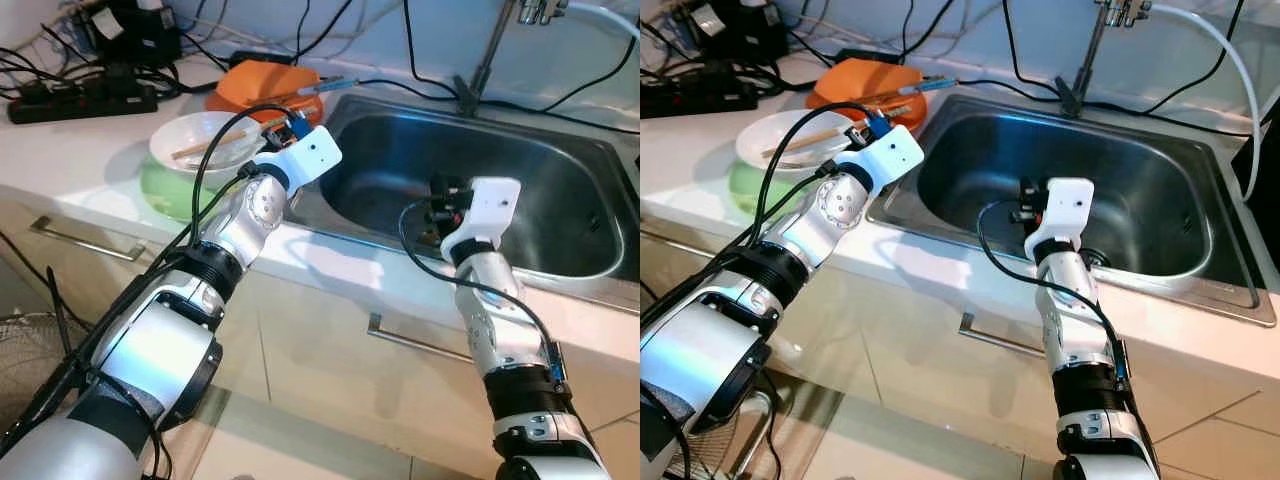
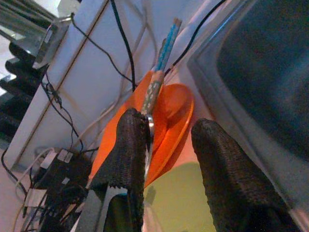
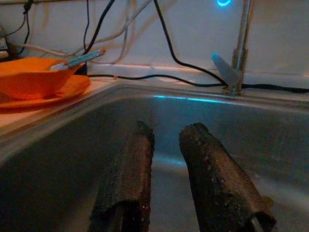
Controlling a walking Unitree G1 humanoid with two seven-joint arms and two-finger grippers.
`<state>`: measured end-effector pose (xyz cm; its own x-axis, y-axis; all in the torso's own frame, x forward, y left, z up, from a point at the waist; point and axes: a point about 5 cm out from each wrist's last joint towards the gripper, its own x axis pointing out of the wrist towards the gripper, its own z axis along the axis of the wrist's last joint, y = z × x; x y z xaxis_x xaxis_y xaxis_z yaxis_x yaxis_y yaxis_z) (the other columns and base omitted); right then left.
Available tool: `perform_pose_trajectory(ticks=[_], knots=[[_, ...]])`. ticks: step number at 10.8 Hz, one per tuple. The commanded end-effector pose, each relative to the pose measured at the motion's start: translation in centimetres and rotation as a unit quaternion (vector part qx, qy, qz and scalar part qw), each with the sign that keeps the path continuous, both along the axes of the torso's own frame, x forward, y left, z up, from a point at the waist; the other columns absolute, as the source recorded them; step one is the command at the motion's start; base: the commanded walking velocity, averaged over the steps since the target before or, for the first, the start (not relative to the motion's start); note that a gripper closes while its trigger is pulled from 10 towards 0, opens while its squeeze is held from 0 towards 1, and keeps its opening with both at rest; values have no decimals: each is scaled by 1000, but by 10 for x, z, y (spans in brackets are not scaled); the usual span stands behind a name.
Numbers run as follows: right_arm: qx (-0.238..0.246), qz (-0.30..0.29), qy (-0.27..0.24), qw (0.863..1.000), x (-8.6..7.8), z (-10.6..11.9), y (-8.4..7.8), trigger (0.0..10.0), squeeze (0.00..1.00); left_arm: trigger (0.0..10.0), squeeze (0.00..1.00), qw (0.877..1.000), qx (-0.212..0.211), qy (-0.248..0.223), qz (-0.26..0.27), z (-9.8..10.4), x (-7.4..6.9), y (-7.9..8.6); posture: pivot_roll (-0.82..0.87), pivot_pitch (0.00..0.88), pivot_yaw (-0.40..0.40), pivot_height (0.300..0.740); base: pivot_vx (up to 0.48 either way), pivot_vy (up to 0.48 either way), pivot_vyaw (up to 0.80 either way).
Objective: Kitchen organization
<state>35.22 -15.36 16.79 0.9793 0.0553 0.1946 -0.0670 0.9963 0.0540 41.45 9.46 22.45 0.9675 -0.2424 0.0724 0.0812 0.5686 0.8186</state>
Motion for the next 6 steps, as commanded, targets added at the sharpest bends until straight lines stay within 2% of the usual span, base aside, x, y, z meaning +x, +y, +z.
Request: perform_pose_trajectory(ticks=[1,6], knots=[[3,-2,8,1000,-3,-2,-3,10000,0,10000,0,1000,2,-17,2,9,2,-3,69,140,-43,740,0,0,0],[3,-5,23,1000,-9,-1,-4,10000,0,10000,0,998,17,-42,39,19,6,2,59,140,-47,740,0,0,0]])
